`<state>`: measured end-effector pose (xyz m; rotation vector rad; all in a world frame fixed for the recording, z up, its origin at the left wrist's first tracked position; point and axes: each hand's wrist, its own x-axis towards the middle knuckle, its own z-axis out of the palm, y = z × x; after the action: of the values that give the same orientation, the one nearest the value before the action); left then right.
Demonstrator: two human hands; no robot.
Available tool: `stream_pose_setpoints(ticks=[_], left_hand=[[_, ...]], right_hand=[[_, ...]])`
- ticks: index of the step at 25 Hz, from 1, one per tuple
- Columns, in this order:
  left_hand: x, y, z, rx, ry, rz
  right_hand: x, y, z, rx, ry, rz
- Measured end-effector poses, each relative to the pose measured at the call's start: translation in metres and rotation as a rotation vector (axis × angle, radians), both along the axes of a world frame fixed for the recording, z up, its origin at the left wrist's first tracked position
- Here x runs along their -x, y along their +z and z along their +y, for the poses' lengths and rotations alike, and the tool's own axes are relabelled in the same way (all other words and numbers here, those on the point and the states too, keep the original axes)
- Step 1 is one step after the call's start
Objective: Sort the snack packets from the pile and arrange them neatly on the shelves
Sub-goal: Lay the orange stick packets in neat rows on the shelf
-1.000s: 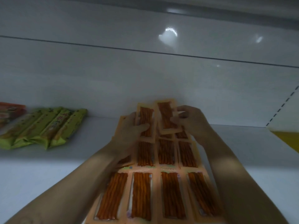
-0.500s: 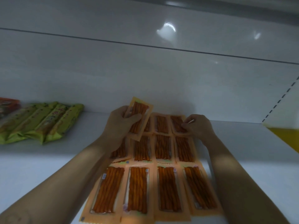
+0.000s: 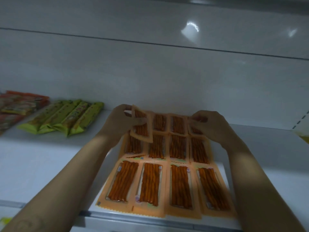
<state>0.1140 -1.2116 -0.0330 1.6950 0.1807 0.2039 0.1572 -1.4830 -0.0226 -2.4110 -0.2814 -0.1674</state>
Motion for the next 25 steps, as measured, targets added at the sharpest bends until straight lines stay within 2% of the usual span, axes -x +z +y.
stream_pose_setpoints(ticks=[4, 9, 11, 13, 17, 20, 25], left_hand=[[0.016, -0.02, 0.007, -0.348, 0.113, 0.113], [0.02, -0.023, 0.005, -0.876, 0.079, 0.221], [0.027, -0.026, 0.005, -0.86, 0.08, 0.245], [0.036, -0.025, 0.006, -0.805, 0.061, 0.188], [0.049, -0.019, -0.001, -0.895, -0.096, 0.105], [0.049, -0.017, -0.001, -0.887, -0.115, 0.085], [0.044, -0.023, 0.006, -0.871, -0.136, 0.095]], right_hand=[[0.012, 0.003, 0.016, 0.026, 0.154, -0.031], [0.02, -0.003, 0.032, 0.236, 0.368, 0.002], [0.026, -0.005, 0.039, 0.266, 0.428, 0.045], [0.033, -0.006, 0.046, 0.298, 0.465, 0.079], [0.04, -0.008, 0.059, 0.403, 0.467, -0.017], [0.041, -0.014, 0.067, 0.513, 0.473, -0.041], [0.034, -0.017, 0.068, 0.505, 0.47, -0.003]])
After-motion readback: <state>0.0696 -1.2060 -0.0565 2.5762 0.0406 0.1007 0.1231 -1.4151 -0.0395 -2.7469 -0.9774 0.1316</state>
